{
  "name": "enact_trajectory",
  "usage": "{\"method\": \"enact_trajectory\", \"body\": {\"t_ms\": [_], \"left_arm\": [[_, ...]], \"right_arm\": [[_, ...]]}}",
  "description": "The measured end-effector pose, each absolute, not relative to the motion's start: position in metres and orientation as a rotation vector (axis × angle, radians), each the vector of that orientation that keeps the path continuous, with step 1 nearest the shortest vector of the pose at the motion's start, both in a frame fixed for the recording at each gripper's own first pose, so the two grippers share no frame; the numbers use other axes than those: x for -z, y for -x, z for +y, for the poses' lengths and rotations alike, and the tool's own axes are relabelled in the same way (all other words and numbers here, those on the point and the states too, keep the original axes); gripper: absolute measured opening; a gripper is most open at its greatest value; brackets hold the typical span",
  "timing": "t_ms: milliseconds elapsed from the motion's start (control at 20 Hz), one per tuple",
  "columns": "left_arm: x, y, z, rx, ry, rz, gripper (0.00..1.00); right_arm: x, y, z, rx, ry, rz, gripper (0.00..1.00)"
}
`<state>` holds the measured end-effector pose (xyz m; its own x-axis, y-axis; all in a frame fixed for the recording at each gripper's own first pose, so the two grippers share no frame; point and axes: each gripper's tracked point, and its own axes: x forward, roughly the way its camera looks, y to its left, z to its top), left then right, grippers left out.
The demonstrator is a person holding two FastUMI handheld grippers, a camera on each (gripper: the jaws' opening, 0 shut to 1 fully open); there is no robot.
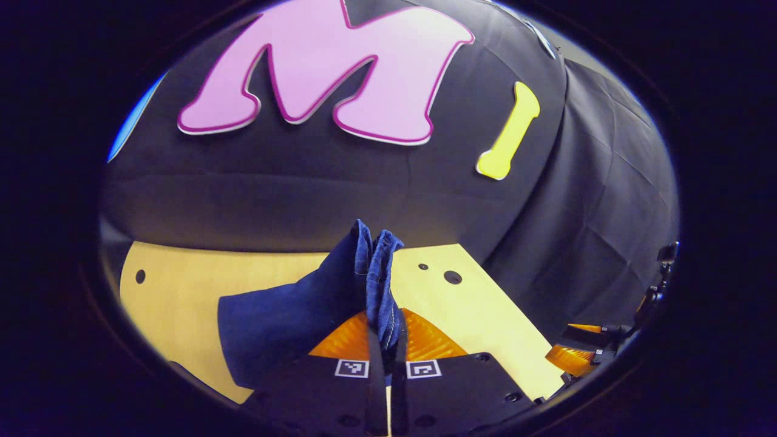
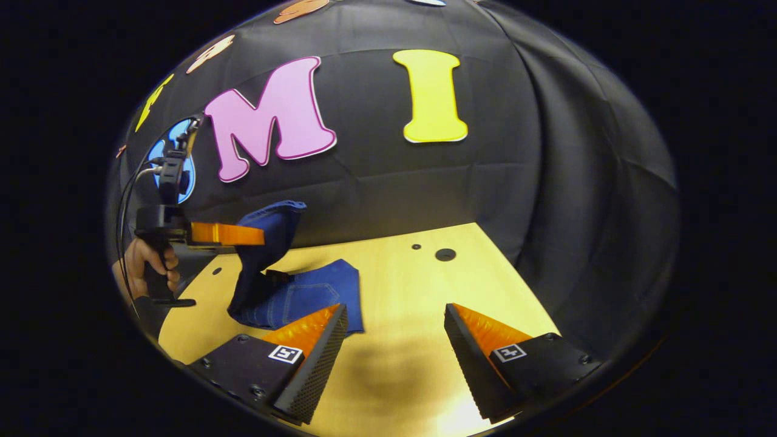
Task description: Grasp the waist and the cuffs of the jeans and fold them to make the two legs overlap; first hold the waist and fold one-third of the jeans toward the cuffs, then hold the cuffs and fold the remaining one-third in the same direction to finish folding.
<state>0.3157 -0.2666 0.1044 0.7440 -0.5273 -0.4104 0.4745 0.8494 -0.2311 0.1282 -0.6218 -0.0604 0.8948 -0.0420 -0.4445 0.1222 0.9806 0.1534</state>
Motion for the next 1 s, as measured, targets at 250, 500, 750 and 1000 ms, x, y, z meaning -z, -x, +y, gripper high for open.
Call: {"method": "enact_trajectory", "body": {"t_ms": [250, 500, 750, 1000], "left_arm": [[-0.051, -0.307, -0.312, 0.588, 0.018, 0.555, 0.34], [-0.076, -0.277, -0.285, 0.563, 0.041, 0.476, 0.9], [-0.162, -0.208, -0.197, 0.492, 0.036, 0.232, 0.97], [-0.236, -0.117, -0.122, 0.434, 0.048, 0.037, 0.96]], "right_arm": [[0.058, -0.103, -0.64, 0.158, -0.24, 0.448, 0.97], [0.031, -0.084, -0.624, 0.151, -0.222, 0.409, 0.97], [-0.021, -0.062, -0.581, 0.105, -0.191, 0.346, 0.97], [-0.082, -0.03, -0.532, 0.063, -0.156, 0.252, 0.97]]}}
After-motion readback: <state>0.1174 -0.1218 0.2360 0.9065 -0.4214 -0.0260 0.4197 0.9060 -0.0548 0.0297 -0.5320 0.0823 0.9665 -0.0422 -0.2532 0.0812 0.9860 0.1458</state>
